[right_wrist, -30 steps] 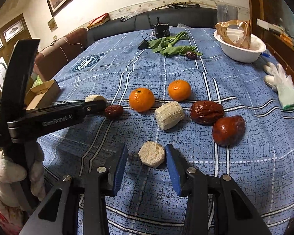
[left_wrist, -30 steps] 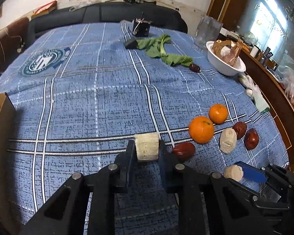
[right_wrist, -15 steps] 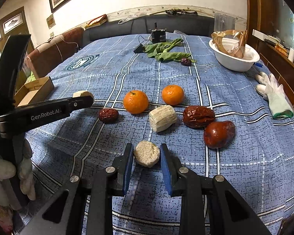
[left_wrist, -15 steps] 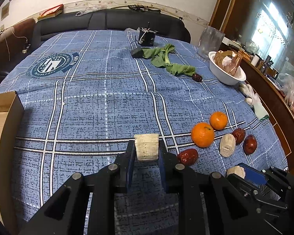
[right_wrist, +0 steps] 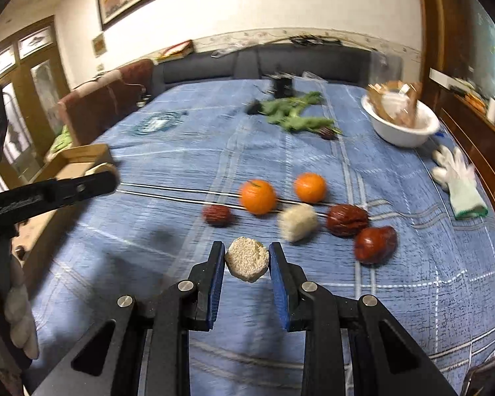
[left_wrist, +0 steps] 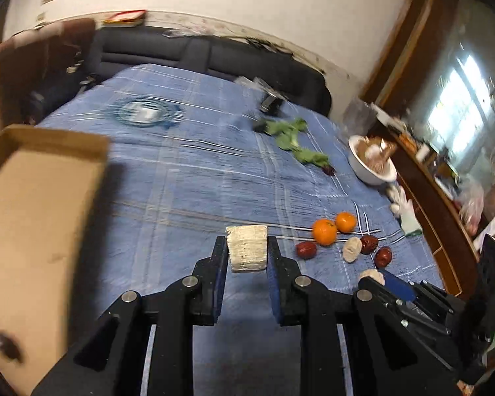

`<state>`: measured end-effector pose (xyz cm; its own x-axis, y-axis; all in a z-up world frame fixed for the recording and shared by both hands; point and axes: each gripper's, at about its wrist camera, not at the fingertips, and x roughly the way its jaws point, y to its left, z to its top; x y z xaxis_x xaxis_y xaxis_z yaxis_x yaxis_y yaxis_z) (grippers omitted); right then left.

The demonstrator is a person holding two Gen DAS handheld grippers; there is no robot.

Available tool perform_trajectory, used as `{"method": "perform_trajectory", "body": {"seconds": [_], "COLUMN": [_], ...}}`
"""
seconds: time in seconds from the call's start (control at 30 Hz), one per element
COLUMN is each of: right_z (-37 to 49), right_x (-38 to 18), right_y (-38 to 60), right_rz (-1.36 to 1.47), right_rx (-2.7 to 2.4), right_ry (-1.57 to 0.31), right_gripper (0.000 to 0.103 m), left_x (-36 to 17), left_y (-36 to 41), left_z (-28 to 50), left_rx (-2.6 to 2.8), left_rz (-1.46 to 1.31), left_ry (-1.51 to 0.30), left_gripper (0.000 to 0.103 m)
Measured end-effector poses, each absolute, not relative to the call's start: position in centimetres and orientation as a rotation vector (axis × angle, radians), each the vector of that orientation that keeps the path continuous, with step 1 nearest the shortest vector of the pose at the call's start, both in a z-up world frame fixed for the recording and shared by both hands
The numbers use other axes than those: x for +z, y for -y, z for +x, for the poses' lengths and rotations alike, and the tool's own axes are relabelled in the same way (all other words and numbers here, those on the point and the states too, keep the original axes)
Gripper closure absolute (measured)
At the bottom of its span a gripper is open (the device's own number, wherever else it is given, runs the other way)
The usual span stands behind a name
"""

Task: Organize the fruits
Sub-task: 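Carry the white cube into the tray and release while the right tool drops the cake there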

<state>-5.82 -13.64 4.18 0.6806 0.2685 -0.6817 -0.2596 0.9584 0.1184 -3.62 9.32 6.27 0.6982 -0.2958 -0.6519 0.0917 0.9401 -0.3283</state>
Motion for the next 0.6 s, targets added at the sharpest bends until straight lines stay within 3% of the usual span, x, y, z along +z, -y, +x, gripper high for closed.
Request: {"method": "perform_trajectory", "body": {"seconds": [0.3,0.6], "right_z": [-7.7,-7.8], "right_x": [8.4,6.4], "right_y": [1.8,-11.4], "right_rz": [-0.058,-0.197], "right_rx": [0.596,0.783], "right_ry": [-0.738,-0.781], "right_gripper": [0.073,0.072], "left_x": [6.8,4.9], "left_y": [-23.1,-29.0], "left_z": [-9.1,-10.4], "left_rx": [0.189,0.327], "left_rz": [-0.311,-0.303], "left_ry": [-0.751,-0.811], "left_gripper": [0.081,0.081]}}
